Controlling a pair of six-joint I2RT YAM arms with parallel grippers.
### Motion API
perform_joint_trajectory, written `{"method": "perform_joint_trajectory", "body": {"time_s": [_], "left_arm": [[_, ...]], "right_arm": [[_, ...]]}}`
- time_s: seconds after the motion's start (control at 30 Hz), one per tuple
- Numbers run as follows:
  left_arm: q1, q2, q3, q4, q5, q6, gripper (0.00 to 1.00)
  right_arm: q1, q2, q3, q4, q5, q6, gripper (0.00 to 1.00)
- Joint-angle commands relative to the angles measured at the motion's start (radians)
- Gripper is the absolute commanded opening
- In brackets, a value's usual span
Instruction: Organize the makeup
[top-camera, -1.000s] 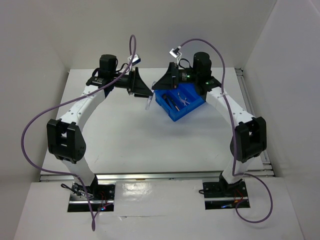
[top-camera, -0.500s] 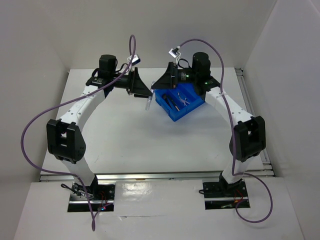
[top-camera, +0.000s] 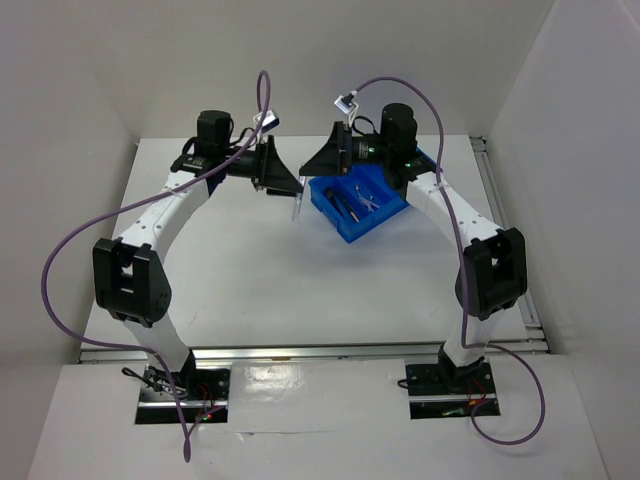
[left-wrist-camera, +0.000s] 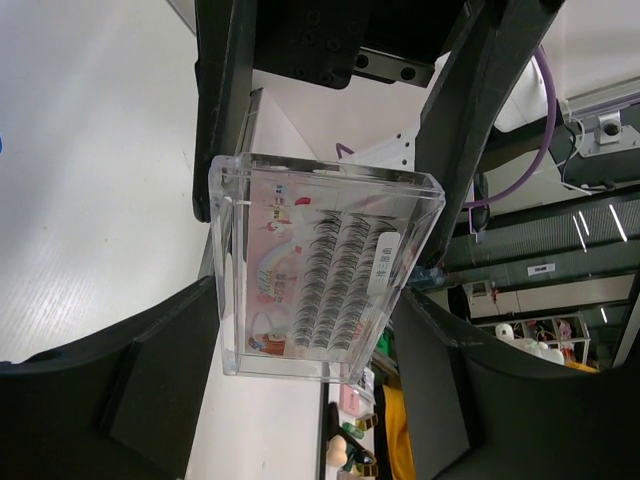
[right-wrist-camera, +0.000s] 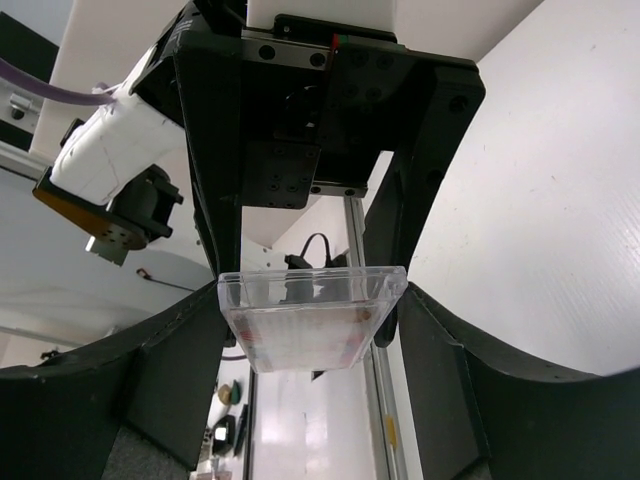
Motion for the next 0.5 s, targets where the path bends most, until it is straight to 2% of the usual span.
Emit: {"method": "perform_joint_trajectory", "body": {"time_s": [0.0,0.03,0.17,0.2,0.27,0.3,0.4,0.43,0.47], "left_arm": [[0.005,-0.026,-0.006,0.009,0.016,0.027,0.12],[0.005,-0.026,-0.006,0.009,0.016,0.027,0.12],[0.014,-0.036,-0.006,-0.014,0.004,0.045,0.25],[0.014,-0.036,-0.006,-0.014,0.004,0.045,0.36],[0.025,-0.036,-0.006,-0.04,-0.005,0.063,0.48],[0.025,-0.036,-0.006,-0.04,-0.005,0.063,0.6],[0.046,-0.036,0.014,-0.077,-0.03,0.073,0.75],[0.047,-0.036,0.014,-0.077,-0.041,0.082,0.83],[0.057,-0.036,0.023,-0.1,-0.041,0.082,0.86]], "right_arm": [[0.019,-0.009,0.067,0.063,0.006,0.0,0.55],[0.019,-0.009,0.067,0.063,0.023,-0.009,0.53],[0.019,-0.018,0.103,-0.062,0.108,-0.055,0.45],[0.019,-0.018,0.103,-0.087,0.128,-0.081,0.44],[0.019,-0.018,0.128,-0.173,0.2,-0.124,0.4],[0.019,-0.018,0.142,-0.214,0.223,-0.137,0.39],[0.019,-0.018,0.169,-0.304,0.301,-0.189,0.37],[0.019,-0.018,0.183,-0.325,0.342,-0.2,0.37],[0.019,-0.018,0.183,-0.342,0.364,-0.209,0.37]]}}
